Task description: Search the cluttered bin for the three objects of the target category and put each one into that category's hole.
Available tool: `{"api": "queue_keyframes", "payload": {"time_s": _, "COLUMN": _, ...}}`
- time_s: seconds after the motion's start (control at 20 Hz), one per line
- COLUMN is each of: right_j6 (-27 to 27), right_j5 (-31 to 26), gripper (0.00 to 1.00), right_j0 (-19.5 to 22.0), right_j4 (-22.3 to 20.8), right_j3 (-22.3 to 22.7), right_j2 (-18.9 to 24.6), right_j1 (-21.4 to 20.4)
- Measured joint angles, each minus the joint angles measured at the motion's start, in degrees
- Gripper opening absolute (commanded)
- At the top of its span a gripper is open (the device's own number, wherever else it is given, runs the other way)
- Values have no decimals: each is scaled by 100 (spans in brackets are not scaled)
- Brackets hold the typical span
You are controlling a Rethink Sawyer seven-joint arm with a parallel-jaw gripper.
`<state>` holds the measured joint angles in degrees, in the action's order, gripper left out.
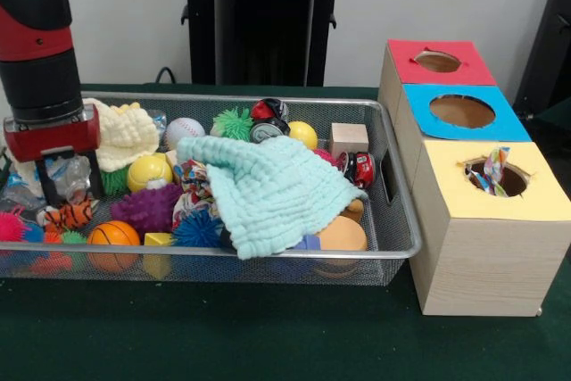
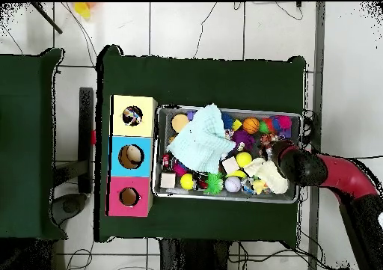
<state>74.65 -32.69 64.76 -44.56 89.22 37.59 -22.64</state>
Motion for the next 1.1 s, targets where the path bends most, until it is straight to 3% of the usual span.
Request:
{"api": "queue_keyframes", "payload": {"time_s": 0.15, "right_j6": 0, "right_j5": 1, "gripper": 100, "right_j0": 68, "right_j4": 1, "right_j3": -2, "right_j2": 11, "right_j1": 17}}
{"api": "queue_keyframes", "payload": {"time_s": 0.2, "right_j6": 0, "right_j5": 7, "gripper": 0, "right_j0": 98, "right_j4": 1, "right_j3": -2, "right_j2": 31, "right_j1": 48}}
{"api": "queue_keyframes", "payload": {"time_s": 1.1, "right_j6": 0, "right_j5": 34, "gripper": 0, "right_j0": -104, "right_j4": -5, "right_j3": -5, "right_j2": 46, "right_j1": 41}}
